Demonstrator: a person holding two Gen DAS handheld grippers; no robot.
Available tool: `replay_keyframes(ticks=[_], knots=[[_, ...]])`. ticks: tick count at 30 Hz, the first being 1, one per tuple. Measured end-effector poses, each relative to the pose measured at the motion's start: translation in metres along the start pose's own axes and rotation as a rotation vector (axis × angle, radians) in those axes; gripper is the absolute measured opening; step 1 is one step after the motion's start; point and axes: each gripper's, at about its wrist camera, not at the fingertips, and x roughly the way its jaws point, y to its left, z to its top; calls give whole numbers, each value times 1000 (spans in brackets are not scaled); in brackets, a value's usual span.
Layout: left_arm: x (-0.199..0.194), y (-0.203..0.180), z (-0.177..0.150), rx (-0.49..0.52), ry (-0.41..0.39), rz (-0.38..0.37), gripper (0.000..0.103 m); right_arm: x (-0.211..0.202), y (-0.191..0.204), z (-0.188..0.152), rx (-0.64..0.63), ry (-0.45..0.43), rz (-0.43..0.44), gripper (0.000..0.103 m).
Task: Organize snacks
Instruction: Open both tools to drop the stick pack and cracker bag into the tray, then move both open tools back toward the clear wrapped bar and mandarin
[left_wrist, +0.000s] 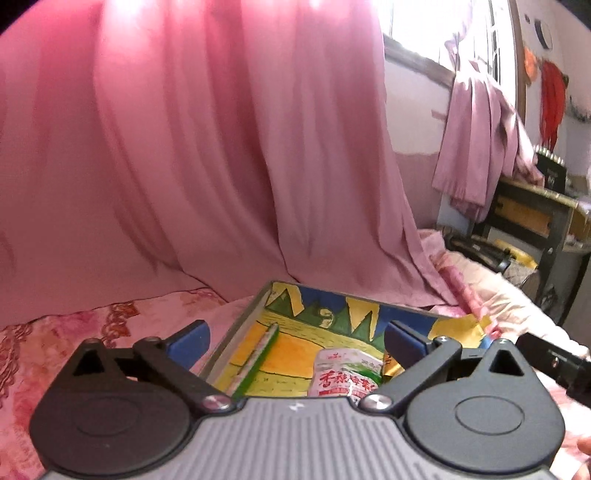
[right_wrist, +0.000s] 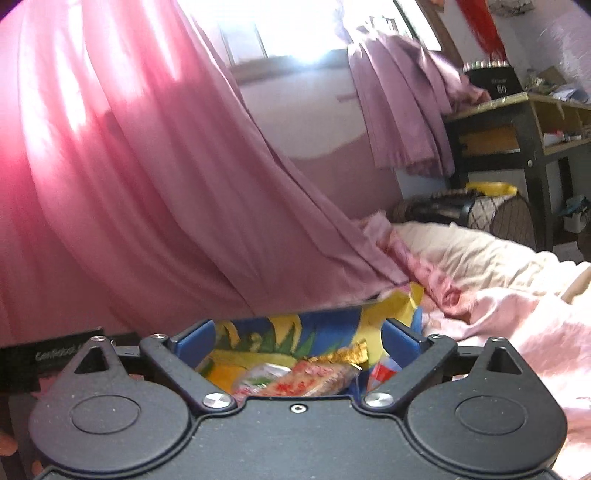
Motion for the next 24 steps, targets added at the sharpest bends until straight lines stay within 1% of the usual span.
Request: replay_keyframes(ticks=[2, 4, 6, 10, 16, 18, 20, 22, 24], knots=[[-17, 5, -1, -4, -12, 0, 103, -14, 5, 4, -6, -31, 7, 102], [-33, 10, -2, -7, -21, 6, 103, -29, 13, 6, -21, -62, 8, 102], [-48, 18, -5, -31, -26, 9, 103, -42, 20, 7, -36, -85, -4, 102], [-77, 32, -13, -59, -38, 15, 103, -70, 38, 0, -66, -117, -20, 102], [-114, 48, -27, -55, -49, 30, 103, -107, 60, -20, -103, -108, -28, 102], [-125, 54, -31, -73, -39, 46, 103, -117, 68, -26, -120, -100, -29, 102], [-138, 61, -35, -91, -46, 49, 103, -128, 76, -33, -145, -91, -39, 102], [-149, 67, -41, -92, -59, 57, 103, -138, 83, -40, -166, -81, -43, 102], [-157, 73, -48, -93, -55, 68, 103, -147, 90, -46, -185, -74, -49, 102]])
